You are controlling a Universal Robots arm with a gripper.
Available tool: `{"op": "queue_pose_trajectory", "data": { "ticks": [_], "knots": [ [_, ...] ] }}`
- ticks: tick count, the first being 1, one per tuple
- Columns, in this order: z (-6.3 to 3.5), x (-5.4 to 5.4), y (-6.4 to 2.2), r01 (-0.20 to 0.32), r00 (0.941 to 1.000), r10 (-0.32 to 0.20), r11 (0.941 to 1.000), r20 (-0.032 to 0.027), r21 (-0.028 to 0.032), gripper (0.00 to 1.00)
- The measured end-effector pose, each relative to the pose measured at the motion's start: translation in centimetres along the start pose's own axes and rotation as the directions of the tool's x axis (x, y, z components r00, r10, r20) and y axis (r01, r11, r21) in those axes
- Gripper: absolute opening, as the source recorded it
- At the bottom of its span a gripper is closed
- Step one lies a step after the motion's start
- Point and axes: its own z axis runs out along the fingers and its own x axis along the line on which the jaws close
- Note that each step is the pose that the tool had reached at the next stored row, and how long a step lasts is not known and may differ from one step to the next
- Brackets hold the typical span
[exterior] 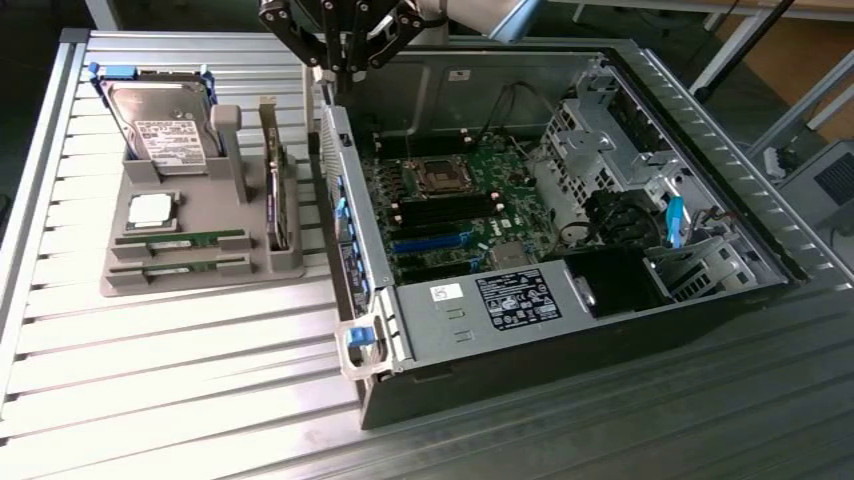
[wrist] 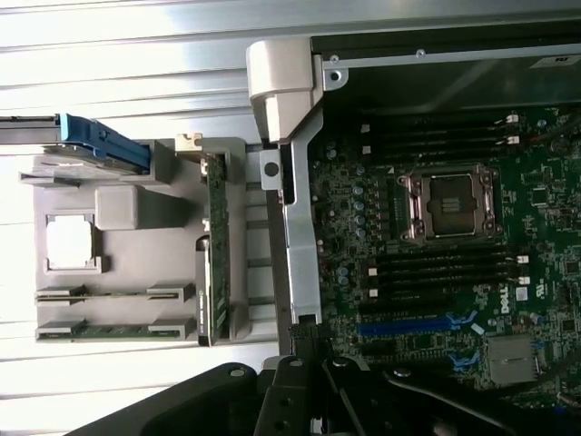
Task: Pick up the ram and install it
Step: 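Reach for the ram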
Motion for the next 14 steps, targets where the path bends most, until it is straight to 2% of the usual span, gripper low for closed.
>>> {"op": "queue_pose_trajectory", "data": {
  "ticks": [14],
  "knots": [
    [-0.07,2.4,-0.18,0.000,1.0000,0.000,1.0000,0.0000,0.0000,0.09]
  ]
}}
